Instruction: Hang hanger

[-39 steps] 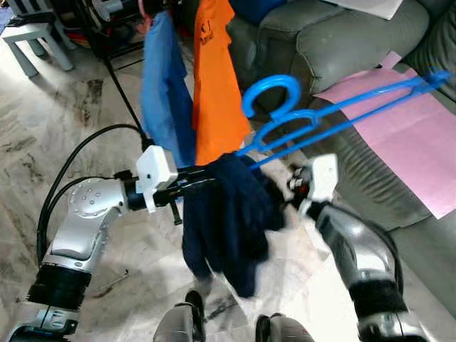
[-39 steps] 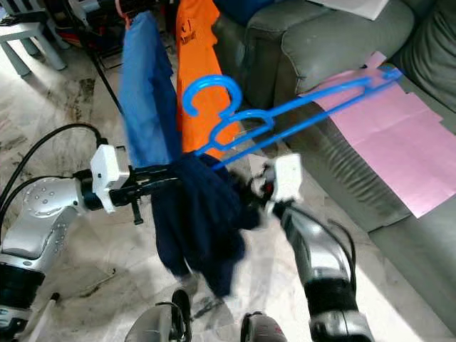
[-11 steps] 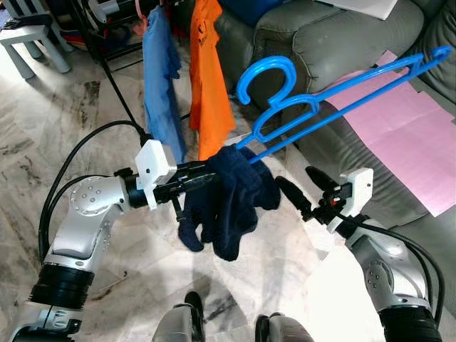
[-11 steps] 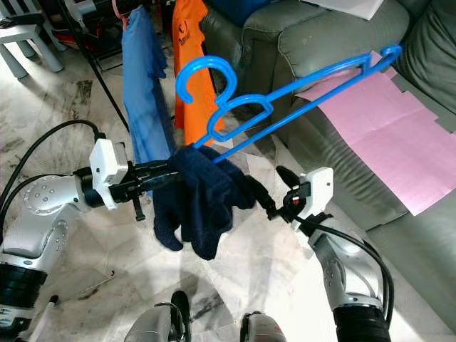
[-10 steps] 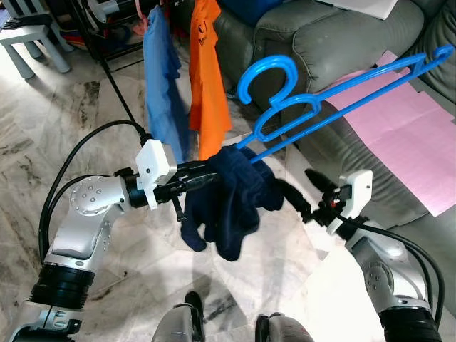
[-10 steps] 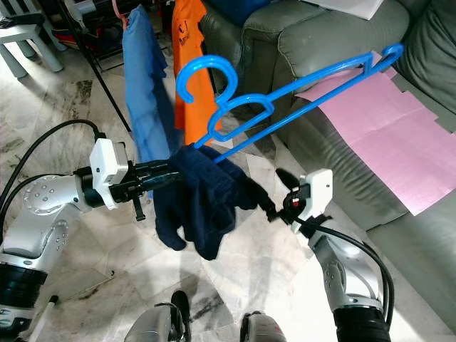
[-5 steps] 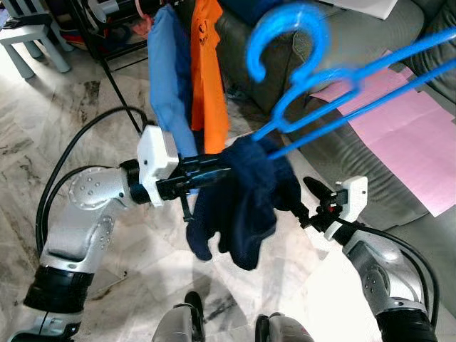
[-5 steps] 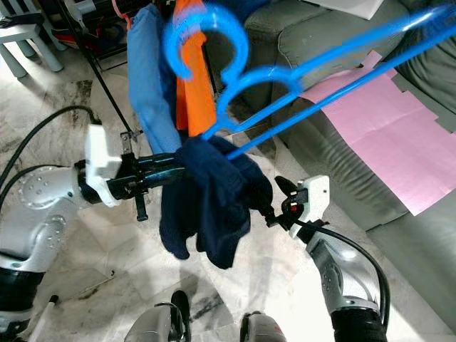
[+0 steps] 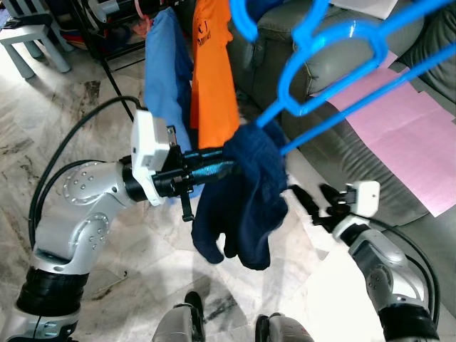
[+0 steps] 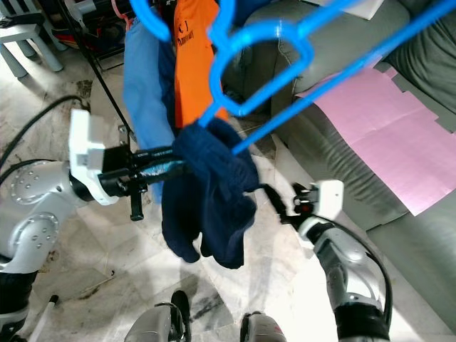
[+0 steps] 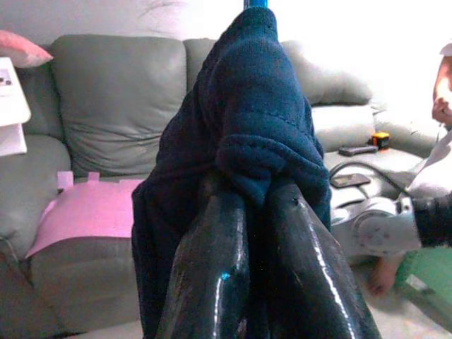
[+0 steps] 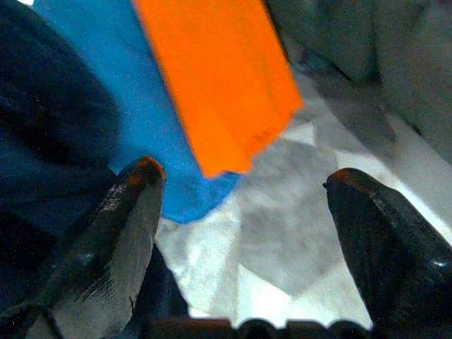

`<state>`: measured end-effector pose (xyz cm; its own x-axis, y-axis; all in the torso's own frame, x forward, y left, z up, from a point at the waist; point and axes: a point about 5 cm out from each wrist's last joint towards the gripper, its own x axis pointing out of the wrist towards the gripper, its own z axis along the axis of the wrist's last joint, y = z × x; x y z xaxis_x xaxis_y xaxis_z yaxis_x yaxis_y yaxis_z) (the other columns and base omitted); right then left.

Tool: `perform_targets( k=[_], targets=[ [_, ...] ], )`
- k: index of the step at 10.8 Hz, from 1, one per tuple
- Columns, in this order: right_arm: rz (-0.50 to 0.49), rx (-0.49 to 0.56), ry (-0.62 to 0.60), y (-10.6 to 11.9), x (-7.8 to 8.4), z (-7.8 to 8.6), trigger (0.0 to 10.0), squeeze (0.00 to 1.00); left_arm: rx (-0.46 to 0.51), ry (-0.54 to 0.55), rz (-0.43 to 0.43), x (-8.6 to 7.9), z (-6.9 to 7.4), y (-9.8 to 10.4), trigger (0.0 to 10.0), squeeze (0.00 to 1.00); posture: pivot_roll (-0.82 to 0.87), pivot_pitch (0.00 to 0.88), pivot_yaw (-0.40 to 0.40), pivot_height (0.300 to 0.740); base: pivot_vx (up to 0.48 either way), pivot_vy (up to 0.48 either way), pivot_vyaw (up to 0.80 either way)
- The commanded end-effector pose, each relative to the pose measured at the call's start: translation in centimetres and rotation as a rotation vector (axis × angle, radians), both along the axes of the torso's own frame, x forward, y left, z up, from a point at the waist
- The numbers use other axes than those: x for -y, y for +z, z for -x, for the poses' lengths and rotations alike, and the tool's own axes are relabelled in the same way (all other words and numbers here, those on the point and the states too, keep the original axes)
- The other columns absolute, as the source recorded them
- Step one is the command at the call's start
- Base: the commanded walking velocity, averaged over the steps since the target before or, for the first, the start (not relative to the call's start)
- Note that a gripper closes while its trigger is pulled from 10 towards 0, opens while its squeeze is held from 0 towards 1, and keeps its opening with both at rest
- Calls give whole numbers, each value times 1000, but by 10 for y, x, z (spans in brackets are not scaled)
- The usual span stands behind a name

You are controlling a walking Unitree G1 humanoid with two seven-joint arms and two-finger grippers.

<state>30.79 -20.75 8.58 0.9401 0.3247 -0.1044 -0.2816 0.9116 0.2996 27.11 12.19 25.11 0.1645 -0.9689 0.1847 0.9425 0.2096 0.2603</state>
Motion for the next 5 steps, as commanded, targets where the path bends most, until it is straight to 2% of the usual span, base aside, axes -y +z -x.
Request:
perform_targets(
  k=[1,2,3,4,5],
  targets=[
    [-34,-61,-56,-10,9,3,0,0,48,-20,17,-1,6,13,0,0,-57,269,11,740,0,0,0],
    [-46,-46,-67,-6,11,1,0,0,41,-19,1,-2,6,10,0,0,-57,269,11,740,0,0,0],
    [-74,38,4,9,4,0,10000,0,27,-3,-20,-3,4,4,0,0,-55,268,11,740,0,0,0],
    [-91,97,72,21,-2,2,10000,0,16,25,-46,-5,1,-4,0,0,-57,267,12,740,0,0,0],
    [-122,147,168,35,-10,7,10000,1000,8,86,-86,-9,-6,-20,0,0,-60,266,13,740,0,0,0]
  ],
)
